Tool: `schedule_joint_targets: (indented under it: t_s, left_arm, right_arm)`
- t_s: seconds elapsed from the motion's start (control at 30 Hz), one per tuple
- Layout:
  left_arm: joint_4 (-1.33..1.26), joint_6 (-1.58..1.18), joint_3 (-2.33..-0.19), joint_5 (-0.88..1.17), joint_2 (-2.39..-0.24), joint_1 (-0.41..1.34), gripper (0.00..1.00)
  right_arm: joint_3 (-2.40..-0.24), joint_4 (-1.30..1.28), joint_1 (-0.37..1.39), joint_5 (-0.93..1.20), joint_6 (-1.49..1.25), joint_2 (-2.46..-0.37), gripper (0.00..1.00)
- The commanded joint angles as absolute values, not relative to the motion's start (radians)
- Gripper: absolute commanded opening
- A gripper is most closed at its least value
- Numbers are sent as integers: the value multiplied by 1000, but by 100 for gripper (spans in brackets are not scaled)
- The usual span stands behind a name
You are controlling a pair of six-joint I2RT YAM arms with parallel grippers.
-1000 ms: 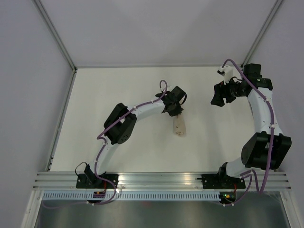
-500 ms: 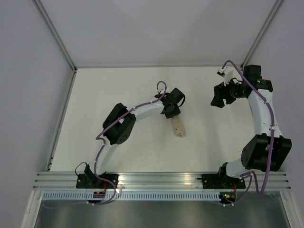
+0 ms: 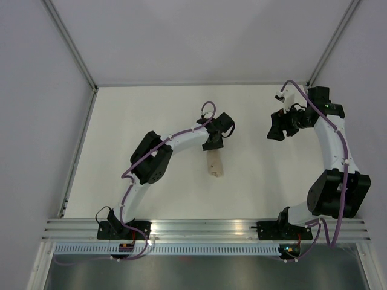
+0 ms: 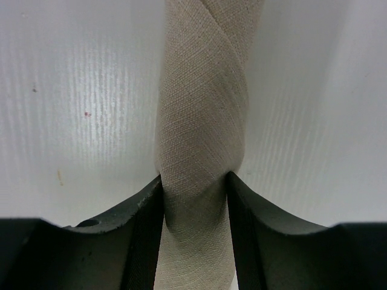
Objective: Fold the napkin, place the utensils inside, and roll it up
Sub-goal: Roll the napkin with the utensil
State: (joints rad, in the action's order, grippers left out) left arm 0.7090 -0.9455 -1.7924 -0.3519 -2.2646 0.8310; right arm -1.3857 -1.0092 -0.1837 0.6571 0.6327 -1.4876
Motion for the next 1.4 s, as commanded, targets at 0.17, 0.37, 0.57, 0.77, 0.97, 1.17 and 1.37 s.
schedule_joint_targets:
  t_s: [0.17, 0.37, 0.57, 0.77, 0.97, 1.17, 1.37]
  left_arm:
    - [908, -738, -1776, -391, -2364, 816, 51]
    - [882, -706, -1782, -393, -2338, 821, 52]
    - [870, -703, -1804, -364, -2310, 822, 55]
    - [856, -693, -1809, -344, -2273, 819, 58]
    - [818, -652, -1805, -304, -2227, 815, 59]
    - [764, -611, -1801, -267, -2186, 813, 59]
    - [701, -580, -1783, -206, -2158, 807, 59]
  right_arm:
    - [-1370, -1009, -184, 683, 643, -1483, 76]
    - [-1355, -1002, -184, 680, 643, -1482, 76]
    - [-1358, -1000, -184, 675, 644, -1486, 76]
    - [-1362, -1003, -184, 673, 643, -1486, 76]
    - [-1364, -1005, -184, 670, 641, -1489, 76]
    - [-1350, -996, -184, 664, 640, -1493, 76]
    - [-1348, -991, -184, 657, 638, -1494, 76]
